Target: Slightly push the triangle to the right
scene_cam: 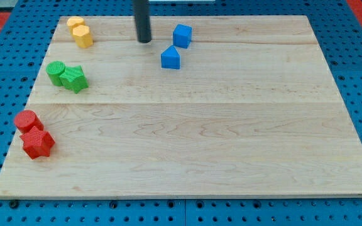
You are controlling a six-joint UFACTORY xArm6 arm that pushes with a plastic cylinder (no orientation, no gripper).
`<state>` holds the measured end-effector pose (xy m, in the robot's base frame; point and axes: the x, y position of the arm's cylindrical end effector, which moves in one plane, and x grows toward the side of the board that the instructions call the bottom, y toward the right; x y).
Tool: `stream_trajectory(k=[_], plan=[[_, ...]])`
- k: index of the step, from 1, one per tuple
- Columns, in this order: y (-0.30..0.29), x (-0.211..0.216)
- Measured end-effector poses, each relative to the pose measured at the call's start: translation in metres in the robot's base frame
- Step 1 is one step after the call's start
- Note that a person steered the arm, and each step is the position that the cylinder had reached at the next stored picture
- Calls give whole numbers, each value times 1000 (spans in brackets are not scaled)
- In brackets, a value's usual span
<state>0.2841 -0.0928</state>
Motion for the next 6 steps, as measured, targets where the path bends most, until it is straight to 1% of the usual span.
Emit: stream_trajectory(k=[1, 3, 4, 5, 6], plan=[[14, 31], [31, 39], [32, 55], [48, 58], [50, 62]])
